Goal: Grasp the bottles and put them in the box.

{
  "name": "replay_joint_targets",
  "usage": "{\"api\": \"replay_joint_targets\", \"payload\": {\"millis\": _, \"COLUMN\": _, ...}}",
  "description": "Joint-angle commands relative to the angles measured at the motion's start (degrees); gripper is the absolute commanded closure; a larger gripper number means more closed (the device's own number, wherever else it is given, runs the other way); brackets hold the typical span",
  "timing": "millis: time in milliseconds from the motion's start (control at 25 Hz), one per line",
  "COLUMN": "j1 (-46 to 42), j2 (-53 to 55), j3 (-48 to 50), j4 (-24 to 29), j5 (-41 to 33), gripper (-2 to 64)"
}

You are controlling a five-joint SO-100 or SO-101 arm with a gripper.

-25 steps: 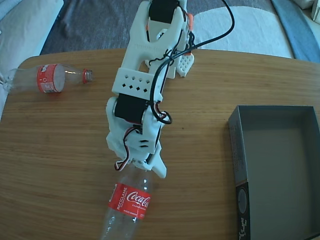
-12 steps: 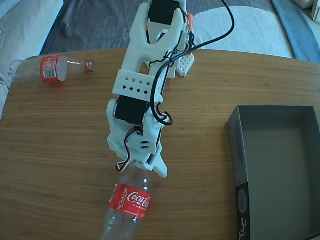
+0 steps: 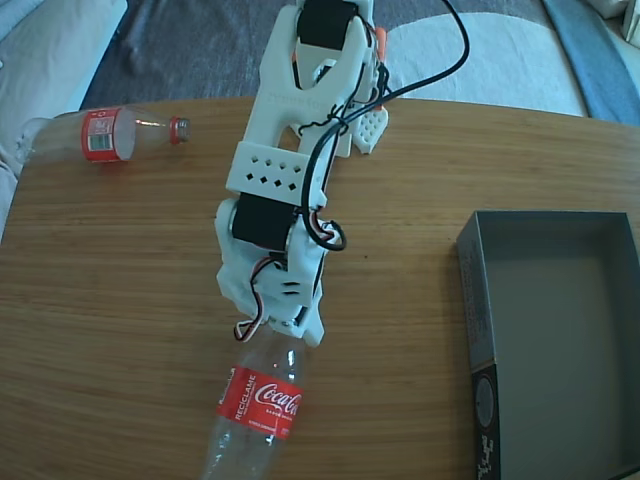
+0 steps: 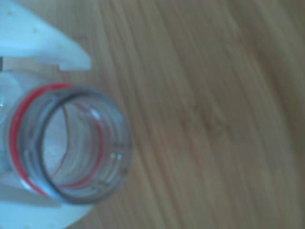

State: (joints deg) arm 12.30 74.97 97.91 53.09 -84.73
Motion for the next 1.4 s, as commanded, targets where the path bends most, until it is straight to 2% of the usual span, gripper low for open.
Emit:
{"api": "replay_joint_targets", "payload": {"millis": 0, "j1": -0.2, "j2": 1.8, "j3": -0.5, "j4": -0.2, "j5": 0.3, "gripper": 33.2}}
{"api": "replay_joint_targets", "payload": {"millis": 280, "j1": 0.1, "j2": 1.8, "j3": -0.8, "j4": -0.2, "j5": 0.3, "gripper": 43.6}}
{"api": "replay_joint_targets", "payload": {"millis": 640, "j1": 0.1, "j2": 1.9, "j3": -1.5, "j4": -0.2, "j5": 0.3, "gripper": 45.6}}
{"api": "replay_joint_targets", "payload": {"millis": 800, "j1": 0.1, "j2": 1.9, "j3": -1.5, "j4": -0.1, "j5": 0.3, "gripper": 53.6}}
{"api": "replay_joint_targets", "payload": {"millis": 1040, "j1": -0.2, "j2": 4.9, "j3": -0.9, "j4": -0.1, "j5": 0.4, "gripper": 60.8}}
{"api": "replay_joint_targets", "payload": {"millis": 1240, "j1": 0.3, "j2": 8.5, "j3": -0.4, "j4": -0.1, "j5": 0.8, "gripper": 61.5}}
{"api": "replay_joint_targets", "payload": {"millis": 1360, "j1": 0.3, "j2": 10.1, "j3": -0.9, "j4": -0.1, "j5": 5.8, "gripper": 61.5}}
